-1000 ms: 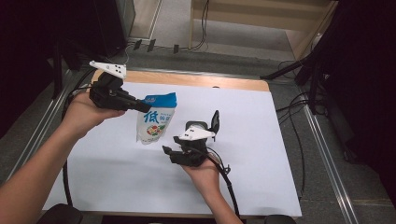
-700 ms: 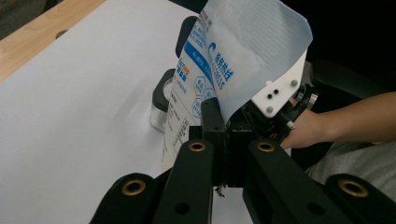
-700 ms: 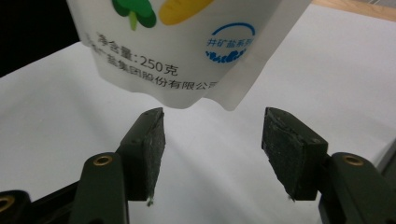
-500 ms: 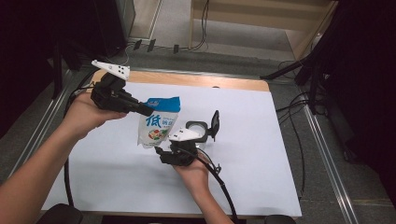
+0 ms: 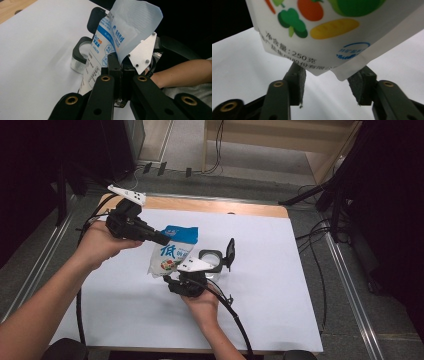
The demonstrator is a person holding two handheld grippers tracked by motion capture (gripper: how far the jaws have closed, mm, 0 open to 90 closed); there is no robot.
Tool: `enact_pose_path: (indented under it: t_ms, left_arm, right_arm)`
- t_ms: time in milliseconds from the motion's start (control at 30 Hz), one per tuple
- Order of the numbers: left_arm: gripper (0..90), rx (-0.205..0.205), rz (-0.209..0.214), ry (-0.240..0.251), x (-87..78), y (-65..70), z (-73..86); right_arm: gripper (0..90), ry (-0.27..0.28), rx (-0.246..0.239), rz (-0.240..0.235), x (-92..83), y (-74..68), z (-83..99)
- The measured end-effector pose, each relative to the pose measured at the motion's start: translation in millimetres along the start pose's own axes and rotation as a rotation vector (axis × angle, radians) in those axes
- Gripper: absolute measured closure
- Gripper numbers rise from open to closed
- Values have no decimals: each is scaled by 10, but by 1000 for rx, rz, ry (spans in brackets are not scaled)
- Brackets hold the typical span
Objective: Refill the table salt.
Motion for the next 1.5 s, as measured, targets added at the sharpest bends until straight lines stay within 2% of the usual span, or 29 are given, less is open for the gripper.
enact_pose_path:
  t_ms: [167,533,667,767,833,867,933,1000,1033,1067,1100,1133,1167,1267,1300,1333,1400,1433,1467,1500]
  left_arm:
    - [900,10,-19,8,1,-4,-14]
    - [900,21,-23,24,44,-15,11]
    - [884,33,-49,19,80,-33,31]
    - [898,43,-56,9,121,-14,46]
    - [900,34,-64,10,134,3,43]
    - [900,35,-50,14,142,30,33]
    - [900,29,-35,10,145,70,18]
    - [900,24,-27,5,137,105,2]
    - [900,22,-27,9,130,113,-5]
    - [900,19,-26,16,115,120,-12]
    - [900,9,-3,23,102,130,-17]
    - [900,10,-6,36,84,128,-25]
    - [900,4,10,41,74,137,-27]
    - [900,-13,26,43,79,136,-24]
    - [900,-17,11,43,85,120,-21]
    - [900,-26,23,38,102,108,-12]
    - [900,-46,36,56,127,79,-7]
    - [900,-46,31,54,131,70,-4]
    - [900,-42,9,53,134,52,-2]
    - [900,-43,9,49,139,45,2]
  right_arm:
    - [579,20,-18,15,-23,-15,-8]
    - [632,22,-6,-4,-43,-40,11]
    - [644,18,3,-14,-49,-34,33]
    - [647,18,9,-11,-54,-22,53]
    - [647,14,11,-12,-55,-25,67]
    - [646,17,12,-14,-57,-25,68]
    - [622,35,11,-21,-62,-23,62]
    - [558,42,2,-5,-50,-10,62]
    - [505,47,-7,15,-39,-3,64]
    - [492,48,-11,20,-34,2,66]
    - [454,53,-7,20,-32,2,61]
    - [436,62,-3,24,-30,2,51]
    - [408,71,-1,31,-32,5,41]
    - [389,90,-5,43,-36,15,16]
    - [407,96,-11,47,-37,7,7]
    - [466,98,-19,45,-42,-1,2]
    - [516,93,-35,32,-57,-34,-6]
    - [541,82,-23,14,-55,-44,3]
    - [548,77,-13,0,-52,-49,9]
    - [556,69,-5,-9,-47,-52,20]
Point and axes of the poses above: each handheld gripper's, and its own axes: x roughly forward along the jaws, z roughly out of its underside, y roughly to its right, the point moved 7 cm from there along x, roughly forward along the jaws, and after that the axes turned 12 degrees about z, right-handed, at the moved point
